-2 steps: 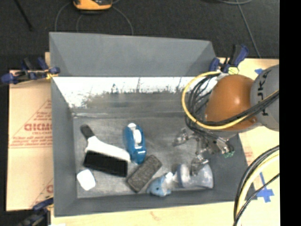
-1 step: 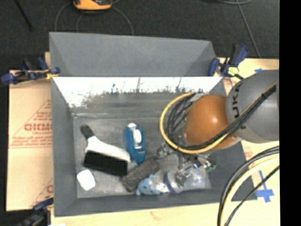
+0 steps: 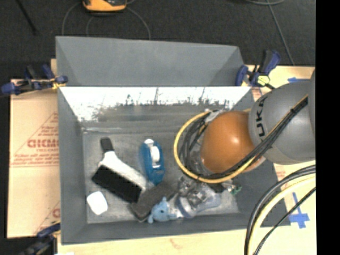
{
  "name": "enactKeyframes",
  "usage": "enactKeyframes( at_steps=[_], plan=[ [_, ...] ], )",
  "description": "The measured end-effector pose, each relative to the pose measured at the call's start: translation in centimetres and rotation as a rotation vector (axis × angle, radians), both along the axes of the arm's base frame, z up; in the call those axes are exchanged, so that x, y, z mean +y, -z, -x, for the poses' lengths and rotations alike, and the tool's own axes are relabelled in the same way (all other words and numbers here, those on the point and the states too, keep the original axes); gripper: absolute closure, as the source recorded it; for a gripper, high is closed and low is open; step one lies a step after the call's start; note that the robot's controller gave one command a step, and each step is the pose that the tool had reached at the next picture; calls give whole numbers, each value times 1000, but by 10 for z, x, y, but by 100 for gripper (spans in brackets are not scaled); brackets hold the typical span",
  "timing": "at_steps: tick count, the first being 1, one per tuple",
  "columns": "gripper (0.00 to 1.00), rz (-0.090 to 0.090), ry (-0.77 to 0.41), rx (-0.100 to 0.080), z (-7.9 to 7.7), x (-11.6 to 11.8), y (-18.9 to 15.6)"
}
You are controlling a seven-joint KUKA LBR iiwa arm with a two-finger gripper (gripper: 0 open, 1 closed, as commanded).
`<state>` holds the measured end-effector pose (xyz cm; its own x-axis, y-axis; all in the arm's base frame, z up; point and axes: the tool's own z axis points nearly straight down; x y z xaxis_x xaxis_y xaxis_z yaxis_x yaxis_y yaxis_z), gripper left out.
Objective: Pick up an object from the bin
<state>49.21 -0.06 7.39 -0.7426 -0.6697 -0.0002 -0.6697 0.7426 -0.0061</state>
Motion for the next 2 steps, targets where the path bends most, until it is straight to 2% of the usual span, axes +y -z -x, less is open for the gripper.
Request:
enactKeyframes(
  at_steps=[2],
  plan=[
    [100,-1,0,2,1,0,-3]
  ],
)
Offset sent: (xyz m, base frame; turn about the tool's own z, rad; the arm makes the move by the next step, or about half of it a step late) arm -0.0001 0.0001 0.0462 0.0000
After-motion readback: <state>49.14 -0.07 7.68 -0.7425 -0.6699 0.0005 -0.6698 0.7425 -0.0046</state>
